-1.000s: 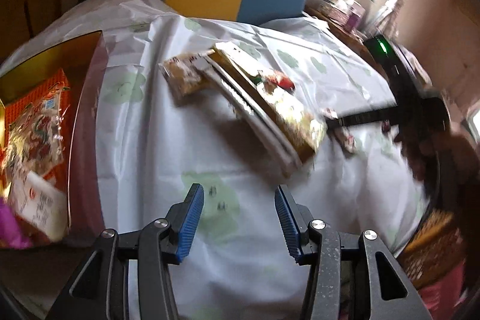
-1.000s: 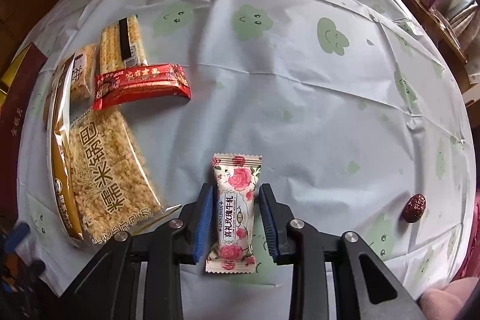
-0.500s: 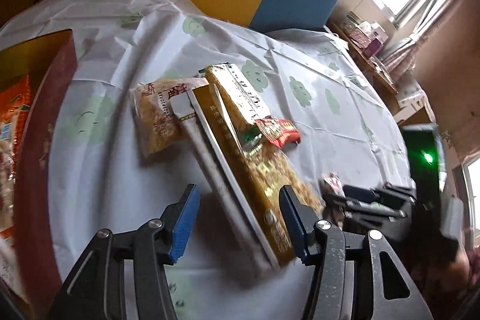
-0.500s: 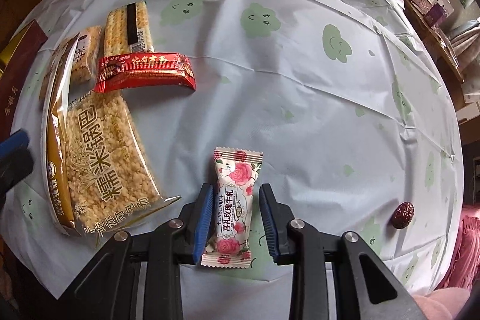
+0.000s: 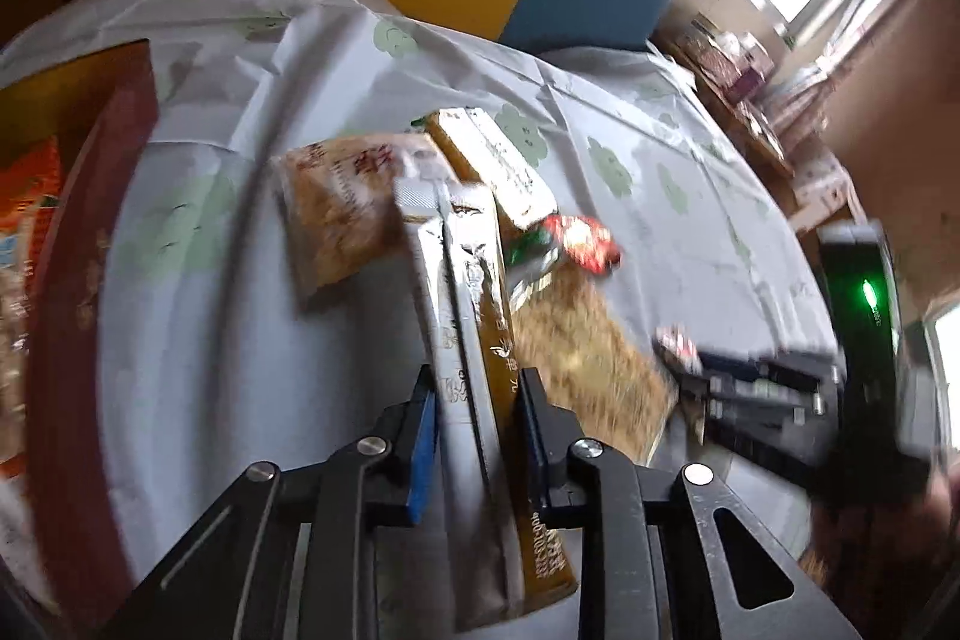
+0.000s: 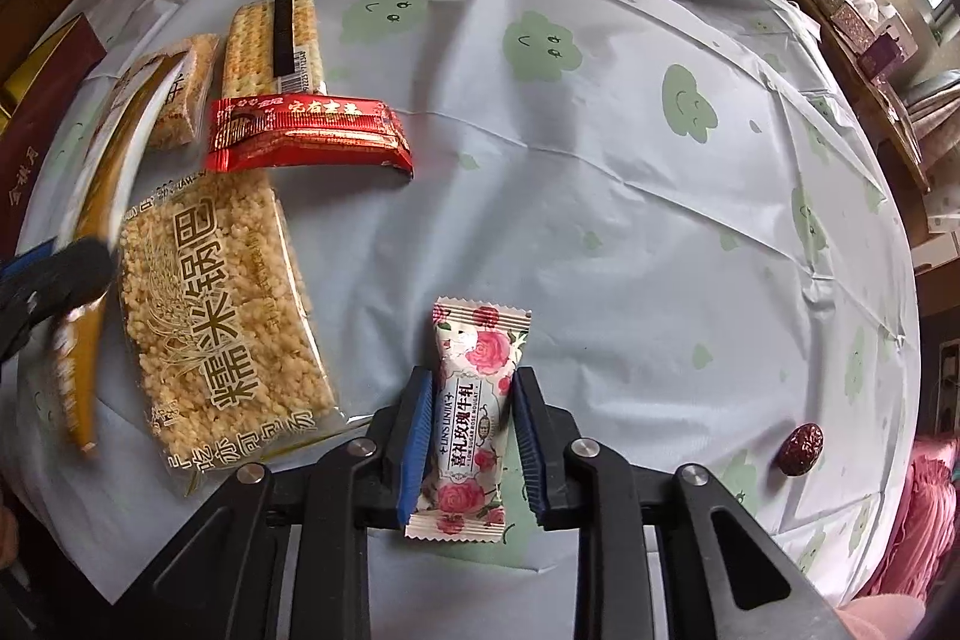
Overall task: Organize snacks
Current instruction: 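Lift the white-gold stick pack with the left gripper toward the gold box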
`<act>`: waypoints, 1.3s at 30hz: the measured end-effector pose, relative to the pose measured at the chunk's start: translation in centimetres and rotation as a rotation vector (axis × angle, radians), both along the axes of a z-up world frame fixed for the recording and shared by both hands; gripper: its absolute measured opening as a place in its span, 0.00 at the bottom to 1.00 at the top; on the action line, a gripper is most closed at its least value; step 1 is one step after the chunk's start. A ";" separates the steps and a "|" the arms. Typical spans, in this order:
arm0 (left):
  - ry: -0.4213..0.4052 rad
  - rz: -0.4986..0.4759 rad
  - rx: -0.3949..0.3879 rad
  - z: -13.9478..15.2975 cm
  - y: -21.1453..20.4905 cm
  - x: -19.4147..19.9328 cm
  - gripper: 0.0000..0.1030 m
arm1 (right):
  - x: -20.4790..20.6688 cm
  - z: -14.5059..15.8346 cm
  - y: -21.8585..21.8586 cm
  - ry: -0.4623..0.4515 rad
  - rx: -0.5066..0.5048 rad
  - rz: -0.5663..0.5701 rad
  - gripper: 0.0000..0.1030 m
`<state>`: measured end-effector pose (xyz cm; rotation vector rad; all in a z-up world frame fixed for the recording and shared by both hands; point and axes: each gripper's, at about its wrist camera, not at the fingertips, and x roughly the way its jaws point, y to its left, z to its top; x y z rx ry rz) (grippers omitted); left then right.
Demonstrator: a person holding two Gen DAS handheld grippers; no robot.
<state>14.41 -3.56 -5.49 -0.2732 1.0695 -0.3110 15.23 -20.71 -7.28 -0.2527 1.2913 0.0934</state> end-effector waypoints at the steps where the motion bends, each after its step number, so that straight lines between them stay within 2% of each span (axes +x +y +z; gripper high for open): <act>1: 0.000 -0.009 0.023 0.2 0.2 -0.6 0.24 | -0.1 -0.1 0.1 -0.001 -0.001 0.000 0.26; 5: 0.004 -0.052 0.119 0.3 1.0 -3.6 0.24 | -0.2 -0.4 0.5 -0.002 0.003 -0.004 0.26; 9: 0.006 -0.068 0.212 -1.1 1.0 -5.7 0.25 | -0.2 -0.4 -0.3 0.000 0.016 -0.012 0.26; 13: -0.067 -0.069 0.263 -1.4 0.6 -7.0 0.28 | 0.3 -0.4 -1.5 0.015 0.069 -0.046 0.26; 16: -0.089 -0.071 0.265 -1.6 0.6 -7.3 0.28 | 1.0 0.0 -3.1 0.031 0.120 -0.080 0.27; 18: -0.101 -0.067 0.240 -1.8 1.0 -7.6 0.28 | 1.2 0.2 -3.8 0.034 0.154 -0.104 0.29; 23: -0.119 -0.057 0.217 -1.9 1.1 -7.5 0.28 | 1.8 0.6 -5.2 0.022 0.188 -0.140 0.31; 28: -0.148 -0.058 0.234 -1.9 0.8 -7.9 0.28 | 1.8 0.5 -5.0 0.047 0.152 -0.130 0.31; 30: -0.161 -0.058 0.241 -1.9 0.6 -8.0 0.28 | 1.5 0.3 -4.2 0.039 0.108 -0.088 0.23; 32: -0.179 -0.058 0.254 -2.0 0.4 -8.2 0.28 | 1.5 0.3 -4.0 0.035 0.090 -0.070 0.23; 39: -0.235 -0.075 0.293 -2.2 0.0 -8.7 0.27 | 1.0 -0.1 -4.7 0.027 0.116 -0.090 0.24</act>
